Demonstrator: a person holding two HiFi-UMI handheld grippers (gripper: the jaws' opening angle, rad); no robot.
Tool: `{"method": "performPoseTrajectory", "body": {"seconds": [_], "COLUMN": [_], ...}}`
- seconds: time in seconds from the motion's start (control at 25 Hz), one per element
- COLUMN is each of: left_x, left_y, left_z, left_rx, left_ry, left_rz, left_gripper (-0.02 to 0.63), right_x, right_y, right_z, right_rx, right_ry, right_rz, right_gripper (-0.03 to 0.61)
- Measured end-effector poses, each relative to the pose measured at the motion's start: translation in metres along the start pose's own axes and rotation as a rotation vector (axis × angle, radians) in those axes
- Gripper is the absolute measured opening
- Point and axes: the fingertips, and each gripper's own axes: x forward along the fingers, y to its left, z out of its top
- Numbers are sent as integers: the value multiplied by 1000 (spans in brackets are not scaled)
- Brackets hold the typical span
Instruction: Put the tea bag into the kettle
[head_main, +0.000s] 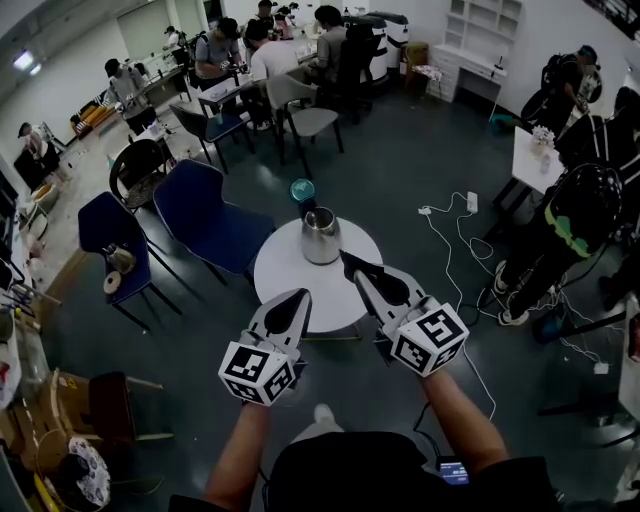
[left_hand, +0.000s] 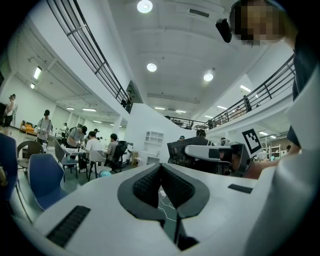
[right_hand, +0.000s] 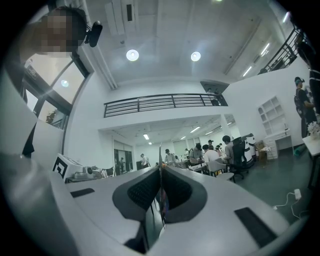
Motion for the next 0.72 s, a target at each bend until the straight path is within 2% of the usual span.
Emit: {"method": "performPoseTrajectory", "body": {"seconds": [0.28,0.72], "left_x": [-3,-1], "left_y": [42,77], "left_z": [6,-3], "left_rx": [-11,-48], "left_ry": [-2,0], "left_rz": [-16,-24], "left_gripper": [15,15], "right_x": [37,66], "right_y": [7,3], "right_z": [-6,-17], "right_rx": [-7,-3], "right_ry": [13,24], "right_rz": [-32,-64], "right_gripper": [31,31]}}
